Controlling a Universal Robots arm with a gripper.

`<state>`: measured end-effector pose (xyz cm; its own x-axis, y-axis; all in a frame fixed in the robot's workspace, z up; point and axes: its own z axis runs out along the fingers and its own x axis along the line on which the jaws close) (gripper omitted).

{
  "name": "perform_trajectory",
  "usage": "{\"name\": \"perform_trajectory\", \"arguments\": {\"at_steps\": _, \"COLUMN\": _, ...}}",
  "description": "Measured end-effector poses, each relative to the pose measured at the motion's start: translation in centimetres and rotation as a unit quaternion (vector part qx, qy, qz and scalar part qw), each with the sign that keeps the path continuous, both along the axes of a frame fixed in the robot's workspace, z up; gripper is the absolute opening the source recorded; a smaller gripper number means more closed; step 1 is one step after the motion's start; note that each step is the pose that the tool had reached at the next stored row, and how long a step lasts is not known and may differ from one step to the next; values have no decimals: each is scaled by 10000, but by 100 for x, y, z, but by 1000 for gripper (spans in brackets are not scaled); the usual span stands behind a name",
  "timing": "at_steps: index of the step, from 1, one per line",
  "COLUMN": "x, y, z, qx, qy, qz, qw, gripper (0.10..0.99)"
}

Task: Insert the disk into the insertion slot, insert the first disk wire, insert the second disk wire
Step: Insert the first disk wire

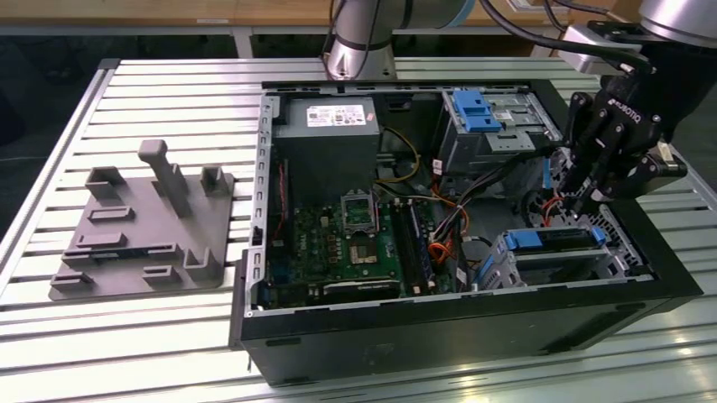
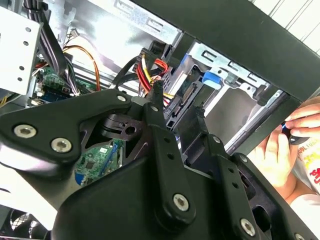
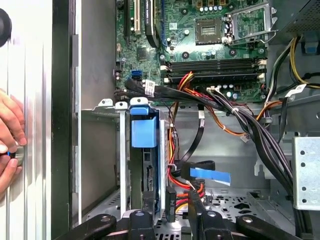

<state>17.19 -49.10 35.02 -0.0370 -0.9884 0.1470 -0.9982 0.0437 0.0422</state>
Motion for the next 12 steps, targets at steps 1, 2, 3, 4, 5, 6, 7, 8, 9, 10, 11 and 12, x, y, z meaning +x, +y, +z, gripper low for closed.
{"name": "perform_trajectory", "arguments": {"at_steps": 1, "x": 11, "y": 0, "z": -1, "qx": 1, "qy": 1, "qz": -1, "qw": 10000, "gripper": 404}}
{"name": "perform_trajectory", "arguments": {"at_steps": 2, "x": 18, "y": 0, "z": -1, "qx": 1, "qy": 0, "qz": -2, "qw": 10000, "gripper": 404}}
{"name": "perform_trajectory", "arguments": {"at_steps": 3, "x": 19, "y": 1, "z": -3, "qx": 1, "qy": 1, "qz": -3, "qw": 10000, "gripper": 404}}
{"name": "perform_trajectory", "arguments": {"at_steps": 4, "x": 19, "y": 1, "z": -4, "qx": 0, "qy": 1, "qz": -5, "qw": 10000, "gripper": 404}}
{"name": "perform_trajectory", "arguments": {"at_steps": 5, "x": 19, "y": 0, "z": -6, "qx": -1, "qy": 1, "qz": -5, "qw": 10000, "gripper": 404}}
{"name": "perform_trajectory", "arguments": {"at_steps": 6, "x": 19, "y": 0, "z": -7, "qx": -3, "qy": 1, "qz": -5, "qw": 10000, "gripper": 404}}
{"name": "perform_trajectory", "arguments": {"at_steps": 7, "x": 18, "y": 1, "z": -9, "qx": -4, "qy": 1, "qz": -5, "qw": 10000, "gripper": 404}}
{"name": "perform_trajectory", "arguments": {"at_steps": 8, "x": 15, "y": 0, "z": -11, "qx": -7, "qy": 1, "qz": -5, "qw": 10000, "gripper": 404}}
{"name": "perform_trajectory", "arguments": {"at_steps": 9, "x": 12, "y": 0, "z": -14, "qx": -11, "qy": 1, "qz": -5, "qw": 10000, "gripper": 404}}
{"name": "perform_trajectory", "arguments": {"at_steps": 10, "x": 9, "y": 0, "z": -16, "qx": -15, "qy": 1, "qz": -5, "qw": 10000, "gripper": 404}}
{"name": "perform_trajectory", "arguments": {"at_steps": 11, "x": 7, "y": 0, "z": -18, "qx": -19, "qy": 1, "qz": -4, "qw": 10000, "gripper": 404}}
{"name": "perform_trajectory", "arguments": {"at_steps": 12, "x": 6, "y": 0, "z": -19, "qx": -23, "qy": 1, "qz": -4, "qw": 10000, "gripper": 404}}
